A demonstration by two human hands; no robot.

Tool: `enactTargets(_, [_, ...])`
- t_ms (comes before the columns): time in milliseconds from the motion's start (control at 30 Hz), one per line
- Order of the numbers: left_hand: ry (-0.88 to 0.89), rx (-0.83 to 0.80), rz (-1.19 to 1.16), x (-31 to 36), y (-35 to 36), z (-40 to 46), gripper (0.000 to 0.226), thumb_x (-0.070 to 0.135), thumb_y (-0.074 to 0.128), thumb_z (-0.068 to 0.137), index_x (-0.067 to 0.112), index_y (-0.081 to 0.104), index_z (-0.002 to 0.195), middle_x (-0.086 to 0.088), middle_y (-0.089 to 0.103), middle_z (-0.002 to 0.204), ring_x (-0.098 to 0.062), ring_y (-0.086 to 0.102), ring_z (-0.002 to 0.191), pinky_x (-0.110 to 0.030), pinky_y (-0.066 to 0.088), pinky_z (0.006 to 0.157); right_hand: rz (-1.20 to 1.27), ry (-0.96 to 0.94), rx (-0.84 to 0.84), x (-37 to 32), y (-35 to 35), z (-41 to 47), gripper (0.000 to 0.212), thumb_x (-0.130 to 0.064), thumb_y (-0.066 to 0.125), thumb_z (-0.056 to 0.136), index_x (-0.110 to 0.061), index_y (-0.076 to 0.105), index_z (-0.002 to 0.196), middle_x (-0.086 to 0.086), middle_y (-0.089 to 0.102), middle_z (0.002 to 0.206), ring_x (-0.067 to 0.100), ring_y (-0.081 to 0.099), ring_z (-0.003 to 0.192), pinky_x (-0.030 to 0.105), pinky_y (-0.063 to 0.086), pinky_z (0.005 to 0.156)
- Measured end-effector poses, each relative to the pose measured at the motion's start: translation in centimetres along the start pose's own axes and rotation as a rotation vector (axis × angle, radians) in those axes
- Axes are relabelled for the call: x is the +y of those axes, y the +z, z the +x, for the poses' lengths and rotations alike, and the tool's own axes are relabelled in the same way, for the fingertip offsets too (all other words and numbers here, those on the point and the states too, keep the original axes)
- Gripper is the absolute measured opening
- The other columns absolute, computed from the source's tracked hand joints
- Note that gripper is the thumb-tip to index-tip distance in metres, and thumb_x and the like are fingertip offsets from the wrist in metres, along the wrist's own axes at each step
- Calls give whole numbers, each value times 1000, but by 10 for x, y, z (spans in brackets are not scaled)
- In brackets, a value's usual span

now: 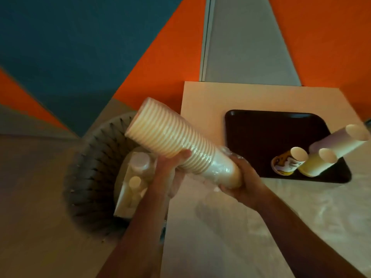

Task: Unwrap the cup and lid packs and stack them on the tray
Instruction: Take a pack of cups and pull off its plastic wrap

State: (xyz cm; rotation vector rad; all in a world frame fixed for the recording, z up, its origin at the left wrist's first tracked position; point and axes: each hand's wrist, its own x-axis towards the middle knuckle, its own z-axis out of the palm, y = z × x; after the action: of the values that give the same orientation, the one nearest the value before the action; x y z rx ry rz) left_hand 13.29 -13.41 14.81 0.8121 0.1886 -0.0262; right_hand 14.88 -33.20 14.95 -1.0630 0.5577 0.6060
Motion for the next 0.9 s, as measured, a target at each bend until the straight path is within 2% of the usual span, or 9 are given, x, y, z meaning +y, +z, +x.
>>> enactTargets(67, [62, 33, 92, -6, 24, -6, 80, 10, 86, 57, 12, 55, 131, -7, 65, 119, -25, 62, 115, -42, 55, 91, -162, -36, 21, -12, -9, -12, 13, -44, 69, 86, -34, 77, 89, -6, 76, 87, 15, 71, 76, 45, 61, 72])
enactTargets(133, [103, 87, 150, -16, 50, -15, 72, 6, 83, 56, 14, 59, 124, -1, 70, 110, -19, 66, 108, -33, 57, 81, -327, -81, 28, -22, -31, -22, 13, -31, 63, 97, -25, 73, 103, 2, 74, 107, 20, 71, 89, 54, 61, 81])
enactTargets(233, [175, 112, 245, -29, 77, -26, 92, 10, 87, 53, 12, 52, 137, -3, 66, 120, -20, 65, 114, -31, 57, 81, -602, -199, -79, -41, -57, -38, 25, -19, 61, 99, -22, 63, 124, 2, 60, 130, 25, 60, 117, 59, 60, 82])
enactTargets(300, [223, 112, 306, -37, 91, -35, 97, 13, 88, 54, 15, 48, 142, -6, 62, 129, -23, 61, 121, -35, 56, 85, -731, -205, -171, -54, -70, -52, 32, -26, 61, 97, -35, 58, 128, -6, 61, 128, 19, 60, 118, 52, 58, 86])
enactTargets(400, [282, 151, 418, -53, 115, -49, 99, 20, 91, 53, 25, 47, 141, -1, 59, 132, -21, 58, 125, -45, 56, 93, -1012, -317, -294, -66, -83, -72, 71, -25, 81, 82, -46, 42, 137, -21, 57, 125, 4, 58, 114, 27, 56, 79])
enactTargets(500, [320, 172, 542, -75, 135, -65, 108, 29, 95, 49, 26, 43, 143, 1, 58, 133, -18, 57, 126, -53, 55, 97, -1069, -474, -265, -61, -91, -82, 91, -28, 94, 64, -40, 44, 139, -18, 63, 119, 3, 64, 106, 25, 58, 74])
enactTargets(600, [309, 152, 564, -99, 155, -84, 109, 29, 96, 48, 33, 41, 143, 4, 58, 133, -17, 57, 126, -51, 56, 95, -1138, -644, -198, -51, -105, -80, 100, -34, 97, 53, -34, 46, 138, -18, 63, 120, 1, 62, 107, 23, 55, 83])
enactTargets(767, [273, -19, 728, -97, 163, -101, 104, 30, 95, 52, 35, 42, 141, 8, 61, 130, -19, 56, 127, -45, 56, 96, -1175, -585, -271, -40, -141, -66, 99, -42, 95, 45, -40, 47, 132, -16, 65, 119, 4, 63, 110, 36, 59, 89])
enactTargets(900, [239, -177, 928, -71, 169, -96, 114, 36, 96, 46, 48, 35, 142, 14, 52, 136, -15, 50, 130, -44, 52, 101, -1170, -540, -439, -39, -157, -62, 92, -27, 95, 55, -40, 48, 133, -20, 63, 120, 1, 61, 115, 28, 57, 93])
